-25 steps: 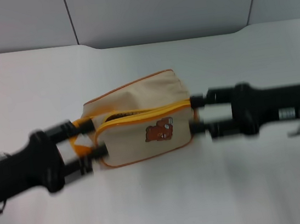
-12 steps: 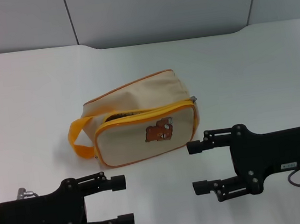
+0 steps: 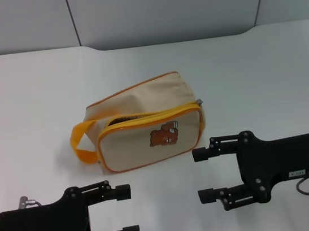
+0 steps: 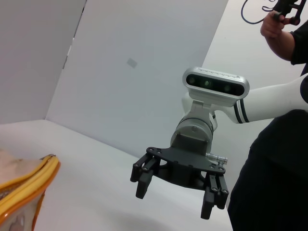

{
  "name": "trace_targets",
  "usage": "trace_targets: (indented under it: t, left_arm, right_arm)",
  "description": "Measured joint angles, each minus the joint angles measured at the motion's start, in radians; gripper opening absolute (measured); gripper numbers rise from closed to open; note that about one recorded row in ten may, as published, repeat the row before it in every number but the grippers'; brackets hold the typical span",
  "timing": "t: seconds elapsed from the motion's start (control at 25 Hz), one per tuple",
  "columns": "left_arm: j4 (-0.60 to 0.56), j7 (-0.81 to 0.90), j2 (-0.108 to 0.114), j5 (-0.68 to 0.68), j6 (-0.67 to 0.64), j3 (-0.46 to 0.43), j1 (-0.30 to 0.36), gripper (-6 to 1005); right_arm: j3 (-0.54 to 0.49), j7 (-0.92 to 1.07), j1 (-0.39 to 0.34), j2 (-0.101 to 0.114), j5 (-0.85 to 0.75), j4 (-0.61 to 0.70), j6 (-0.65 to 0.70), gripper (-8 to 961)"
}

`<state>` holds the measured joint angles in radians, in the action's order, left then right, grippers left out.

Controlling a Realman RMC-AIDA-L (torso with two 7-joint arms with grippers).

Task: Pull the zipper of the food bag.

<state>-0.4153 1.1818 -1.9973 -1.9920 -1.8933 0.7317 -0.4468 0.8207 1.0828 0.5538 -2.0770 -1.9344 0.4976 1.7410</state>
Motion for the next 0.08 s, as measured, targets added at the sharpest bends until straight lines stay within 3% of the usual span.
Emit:
trace_targets:
  t: [0.08]
  left_arm:
    - [0.0, -0.002, -0.001, 0.0, 0.0, 0.0, 0.0, 827]
  right_arm:
    - [0.0, 0.0, 0.0, 0.0, 0.0, -0.003, 0.0, 752]
